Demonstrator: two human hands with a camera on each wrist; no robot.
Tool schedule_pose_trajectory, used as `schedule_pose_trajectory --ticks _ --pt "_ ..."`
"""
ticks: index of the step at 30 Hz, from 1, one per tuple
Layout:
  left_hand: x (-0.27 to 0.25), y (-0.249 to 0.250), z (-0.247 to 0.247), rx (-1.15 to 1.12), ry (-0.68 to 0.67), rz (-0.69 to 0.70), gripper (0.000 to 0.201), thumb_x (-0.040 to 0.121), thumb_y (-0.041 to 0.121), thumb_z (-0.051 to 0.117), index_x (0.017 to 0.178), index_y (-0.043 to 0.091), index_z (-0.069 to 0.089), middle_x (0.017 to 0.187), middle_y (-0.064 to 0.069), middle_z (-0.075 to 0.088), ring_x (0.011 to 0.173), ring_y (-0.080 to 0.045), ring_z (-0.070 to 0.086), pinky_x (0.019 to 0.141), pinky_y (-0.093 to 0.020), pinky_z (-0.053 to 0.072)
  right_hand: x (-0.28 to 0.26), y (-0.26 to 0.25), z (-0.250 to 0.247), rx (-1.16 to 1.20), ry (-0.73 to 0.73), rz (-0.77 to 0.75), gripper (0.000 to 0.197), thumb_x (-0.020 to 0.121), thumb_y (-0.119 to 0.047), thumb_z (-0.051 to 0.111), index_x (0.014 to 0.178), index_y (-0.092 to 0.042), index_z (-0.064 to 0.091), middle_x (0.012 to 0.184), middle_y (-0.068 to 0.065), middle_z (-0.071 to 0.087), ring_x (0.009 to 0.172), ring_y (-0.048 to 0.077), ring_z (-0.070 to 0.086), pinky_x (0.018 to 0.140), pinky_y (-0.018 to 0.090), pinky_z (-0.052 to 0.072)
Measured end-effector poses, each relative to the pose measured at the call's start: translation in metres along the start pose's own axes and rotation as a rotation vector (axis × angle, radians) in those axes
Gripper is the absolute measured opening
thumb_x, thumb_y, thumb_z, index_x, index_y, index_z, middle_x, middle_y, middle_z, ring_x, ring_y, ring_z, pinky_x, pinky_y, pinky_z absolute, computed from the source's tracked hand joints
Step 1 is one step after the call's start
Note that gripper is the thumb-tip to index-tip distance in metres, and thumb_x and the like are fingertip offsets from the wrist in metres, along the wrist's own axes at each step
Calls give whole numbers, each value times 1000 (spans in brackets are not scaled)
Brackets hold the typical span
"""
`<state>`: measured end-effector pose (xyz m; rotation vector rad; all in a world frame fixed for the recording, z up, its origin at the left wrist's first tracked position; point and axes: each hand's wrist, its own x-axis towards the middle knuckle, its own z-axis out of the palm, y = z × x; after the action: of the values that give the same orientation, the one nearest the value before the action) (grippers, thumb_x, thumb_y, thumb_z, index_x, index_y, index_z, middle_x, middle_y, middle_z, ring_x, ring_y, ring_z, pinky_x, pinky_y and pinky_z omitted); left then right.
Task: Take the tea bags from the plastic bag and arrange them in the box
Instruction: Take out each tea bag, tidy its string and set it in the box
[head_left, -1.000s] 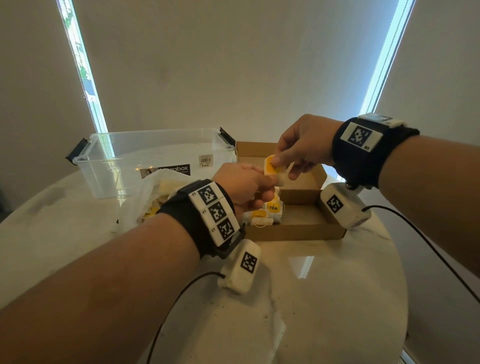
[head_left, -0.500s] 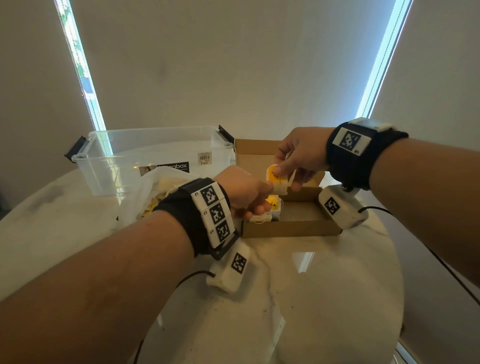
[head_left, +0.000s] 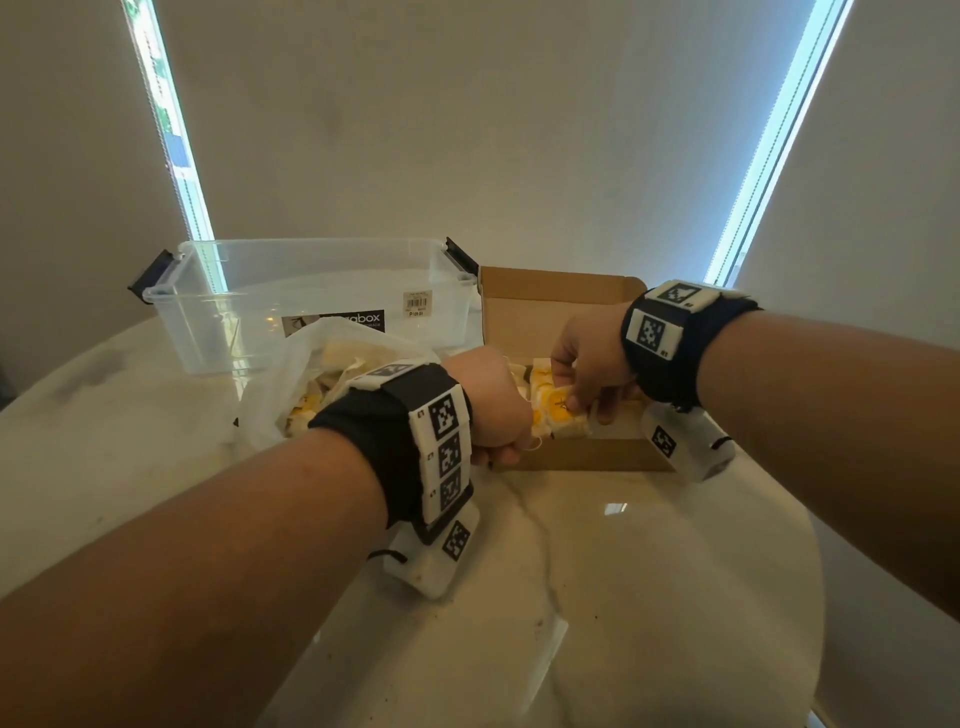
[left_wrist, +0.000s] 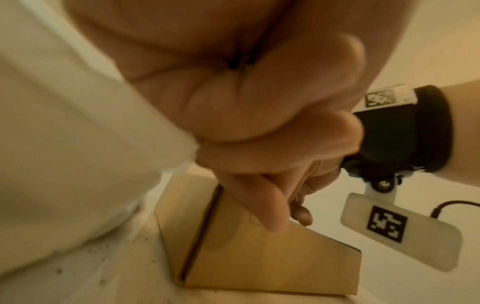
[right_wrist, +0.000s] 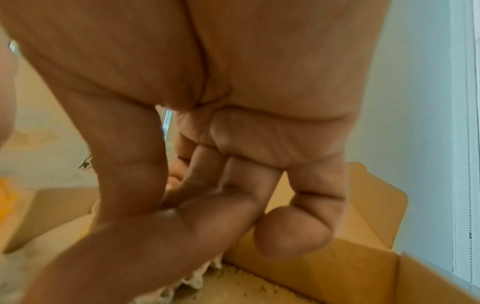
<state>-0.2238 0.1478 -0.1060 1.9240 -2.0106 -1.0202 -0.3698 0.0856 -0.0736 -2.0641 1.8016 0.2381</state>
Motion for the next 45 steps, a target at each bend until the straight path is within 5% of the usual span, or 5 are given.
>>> schedule_pose_trajectory --ticks 10,15,22,32,45 --pt "4 0 -2 -51 -37 -2 18 94 17 66 78 9 63 55 -1 64 44 -12 56 44 -20 47 25 -16 10 -302 29 60 37 82 -32 80 113 -13 72 111 7 73 106 24 68 95 38 56" --pt "4 0 -4 -79 -77 -20 17 96 18 63 82 9 62 61 -2 65 54 -15 55 53 -24 48 32 -14 9 -85 -6 134 18 80 -16 83 96 -11 75 88 6 77 79 20 73 70 32 59" --pt "4 -2 -7 -135 -102 -8 14 94 20 66 89 7 66 70 -4 69 55 -15 55 50 -24 47 34 -13 10 -47 -33 173 26 78 -15 85 101 -11 74 91 7 78 85 21 76 85 38 61" --pt "3 0 -31 -1301 -213 -100 52 99 42 45 116 -7 50 82 -20 66 50 -17 59 49 -19 48 -13 -8 -40 157 211 86 12 85 -15 78 94 -10 72 83 3 77 68 16 73 51 24 51" --pt "12 24 -7 -1453 -357 58 64 99 63 28 140 17 45 129 -24 62 88 -38 72 74 -43 57 -43 -7 -21 218 318 -256 11 84 -40 77 90 -32 75 87 -9 73 84 10 67 74 29 48"
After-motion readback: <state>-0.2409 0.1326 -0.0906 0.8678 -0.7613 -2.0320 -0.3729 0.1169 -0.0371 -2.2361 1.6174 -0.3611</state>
